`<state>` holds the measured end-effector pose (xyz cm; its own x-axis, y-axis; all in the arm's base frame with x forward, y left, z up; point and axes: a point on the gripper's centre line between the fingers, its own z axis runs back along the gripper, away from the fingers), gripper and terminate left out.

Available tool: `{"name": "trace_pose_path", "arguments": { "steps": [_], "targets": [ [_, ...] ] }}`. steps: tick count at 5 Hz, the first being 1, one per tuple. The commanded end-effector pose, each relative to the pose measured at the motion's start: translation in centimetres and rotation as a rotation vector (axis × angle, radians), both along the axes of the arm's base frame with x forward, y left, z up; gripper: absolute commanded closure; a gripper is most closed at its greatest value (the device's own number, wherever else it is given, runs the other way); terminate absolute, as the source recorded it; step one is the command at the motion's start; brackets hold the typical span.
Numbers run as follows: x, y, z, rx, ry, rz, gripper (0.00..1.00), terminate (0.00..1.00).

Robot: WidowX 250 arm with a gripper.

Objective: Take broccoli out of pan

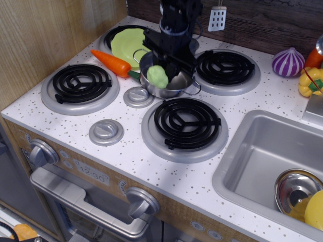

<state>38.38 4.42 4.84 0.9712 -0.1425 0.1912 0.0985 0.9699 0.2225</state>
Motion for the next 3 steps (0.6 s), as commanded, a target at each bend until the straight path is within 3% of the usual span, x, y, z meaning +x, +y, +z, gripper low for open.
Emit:
{"name": "trace_pose_path", "arguments": {
  "steps": [1, 2, 3],
  "targets": [
    [-0.8, -0.7, 4.1, -0.071, -0.075, 0.057, 1.0, 0.0],
    [-1.9, -2.1, 3.2, -0.149, -0.075, 0.093, 1.0, 0.0],
    [-3.0, -2.5, 1.9, -0.197, -0.084, 0.102, 1.0, 1.0]
  ]
}}
